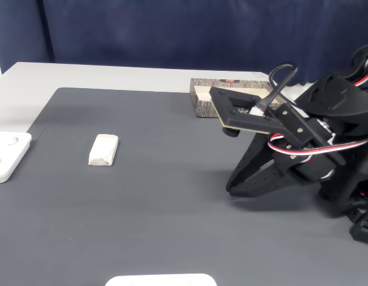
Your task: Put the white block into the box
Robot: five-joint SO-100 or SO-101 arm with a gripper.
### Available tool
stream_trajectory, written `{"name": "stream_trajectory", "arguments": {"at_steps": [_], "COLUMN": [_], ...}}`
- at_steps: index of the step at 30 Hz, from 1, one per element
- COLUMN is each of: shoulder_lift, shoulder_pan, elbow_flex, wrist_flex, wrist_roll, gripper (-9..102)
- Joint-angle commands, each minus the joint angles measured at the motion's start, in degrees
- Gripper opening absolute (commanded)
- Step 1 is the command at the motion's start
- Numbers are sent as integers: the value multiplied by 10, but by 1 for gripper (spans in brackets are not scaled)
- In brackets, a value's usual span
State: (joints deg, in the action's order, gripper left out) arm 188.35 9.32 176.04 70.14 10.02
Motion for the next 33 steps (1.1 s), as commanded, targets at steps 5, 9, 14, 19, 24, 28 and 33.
{"name": "stream_trajectory", "arguments": {"at_steps": [5, 9, 14, 19, 24, 28, 33], "shoulder_lift": [20, 20, 20, 20, 20, -14, -65], "shoulder_pan": [-7, -7, -7, -7, -7, 8, 2], "elbow_flex": [11, 11, 11, 11, 11, 11, 11], "wrist_flex": [-1, -1, -1, -1, -1, 3, 9], "wrist_roll": [-4, -4, -4, -4, -4, -4, -88], "gripper": [-1, -1, -1, -1, -1, -1, -2]}}
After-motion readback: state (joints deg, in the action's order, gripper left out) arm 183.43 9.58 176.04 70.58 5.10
